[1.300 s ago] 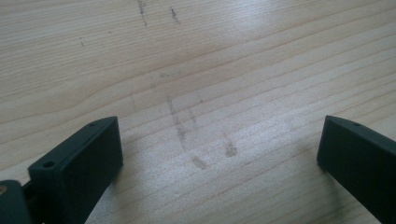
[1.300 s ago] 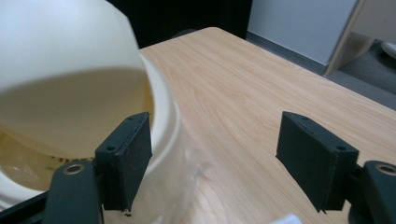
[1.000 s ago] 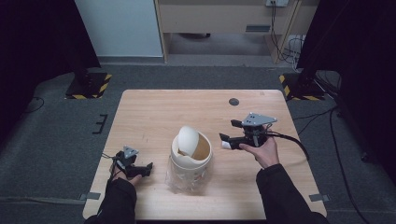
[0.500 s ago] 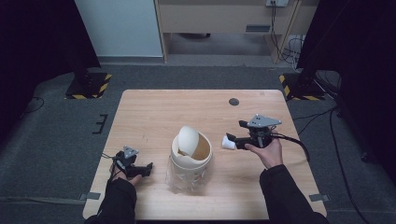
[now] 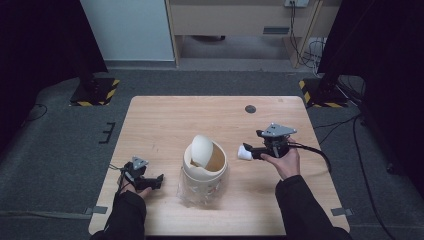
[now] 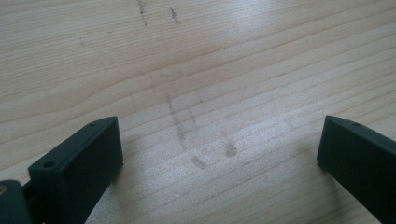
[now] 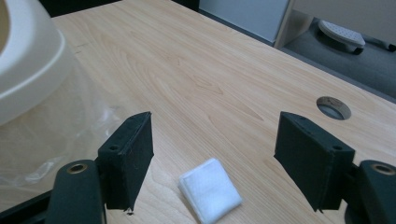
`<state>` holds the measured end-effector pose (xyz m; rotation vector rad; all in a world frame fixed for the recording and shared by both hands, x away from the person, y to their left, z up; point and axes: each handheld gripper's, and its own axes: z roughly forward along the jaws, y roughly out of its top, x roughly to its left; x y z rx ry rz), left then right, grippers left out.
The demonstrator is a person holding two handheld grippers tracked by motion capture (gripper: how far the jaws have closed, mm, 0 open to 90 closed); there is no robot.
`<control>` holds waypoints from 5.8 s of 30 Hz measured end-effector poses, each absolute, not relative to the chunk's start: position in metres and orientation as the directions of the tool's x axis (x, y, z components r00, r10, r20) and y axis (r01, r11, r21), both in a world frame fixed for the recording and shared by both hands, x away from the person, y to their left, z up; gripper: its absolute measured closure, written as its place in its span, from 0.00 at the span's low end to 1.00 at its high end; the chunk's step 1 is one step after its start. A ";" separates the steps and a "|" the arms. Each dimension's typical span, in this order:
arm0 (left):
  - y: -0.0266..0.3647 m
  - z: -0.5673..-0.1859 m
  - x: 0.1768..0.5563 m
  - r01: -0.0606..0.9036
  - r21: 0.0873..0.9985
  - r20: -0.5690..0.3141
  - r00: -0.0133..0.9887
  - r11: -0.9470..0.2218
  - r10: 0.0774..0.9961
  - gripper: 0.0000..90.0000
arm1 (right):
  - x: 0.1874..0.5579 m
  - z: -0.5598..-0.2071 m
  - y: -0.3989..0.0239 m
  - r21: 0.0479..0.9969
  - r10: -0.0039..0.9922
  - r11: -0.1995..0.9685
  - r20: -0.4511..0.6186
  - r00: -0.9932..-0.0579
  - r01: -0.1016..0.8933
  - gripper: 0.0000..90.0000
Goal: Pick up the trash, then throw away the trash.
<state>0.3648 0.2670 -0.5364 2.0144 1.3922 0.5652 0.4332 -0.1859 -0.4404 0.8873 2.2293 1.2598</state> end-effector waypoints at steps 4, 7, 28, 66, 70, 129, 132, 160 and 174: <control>0.267 -0.536 0.365 0.671 0.697 0.000 0.353 -0.254 0.935 0.00 | 0.434 -0.449 -0.193 0.865 0.724 0.367 -0.034 -0.689 0.343 0.32; 0.267 -0.536 0.365 0.671 0.697 0.000 0.353 -0.254 0.936 0.00 | 0.434 -0.452 -0.196 0.861 0.724 0.370 -0.032 -0.689 0.349 0.32; 0.267 -0.536 0.365 0.671 0.697 0.000 0.353 -0.254 0.935 0.00 | 0.447 -0.479 -0.190 0.804 0.689 0.461 -0.058 -0.722 0.375 0.33; 0.267 -0.536 0.365 0.671 0.697 0.000 0.353 -0.254 0.935 0.00 | 0.472 -0.519 -0.162 0.700 0.631 0.579 -0.059 -0.774 0.418 0.34; 0.267 -0.536 0.365 0.671 0.697 0.000 0.354 -0.254 0.935 0.00 | 0.473 -0.522 -0.161 0.694 0.626 0.583 -0.054 -0.778 0.422 0.34; 0.267 -0.536 0.365 0.671 0.697 0.000 0.354 -0.254 0.935 0.00 | 0.456 -0.468 -0.193 0.803 0.681 0.384 0.087 -0.727 0.456 0.79; 0.267 -0.536 0.365 0.671 0.697 0.000 0.354 -0.254 0.935 0.00 | 0.450 -0.464 -0.198 0.817 0.680 0.369 0.088 -0.728 0.444 0.79; 0.267 -0.536 0.365 0.671 0.697 0.000 0.356 -0.255 0.935 0.00 | 0.422 -0.420 -0.222 0.907 0.663 0.226 0.124 -0.738 0.355 0.80; 0.267 -0.536 0.365 0.670 0.697 0.000 0.356 -0.255 0.934 0.00 | 0.414 -0.392 -0.227 0.941 0.654 0.156 0.128 -0.745 0.299 0.80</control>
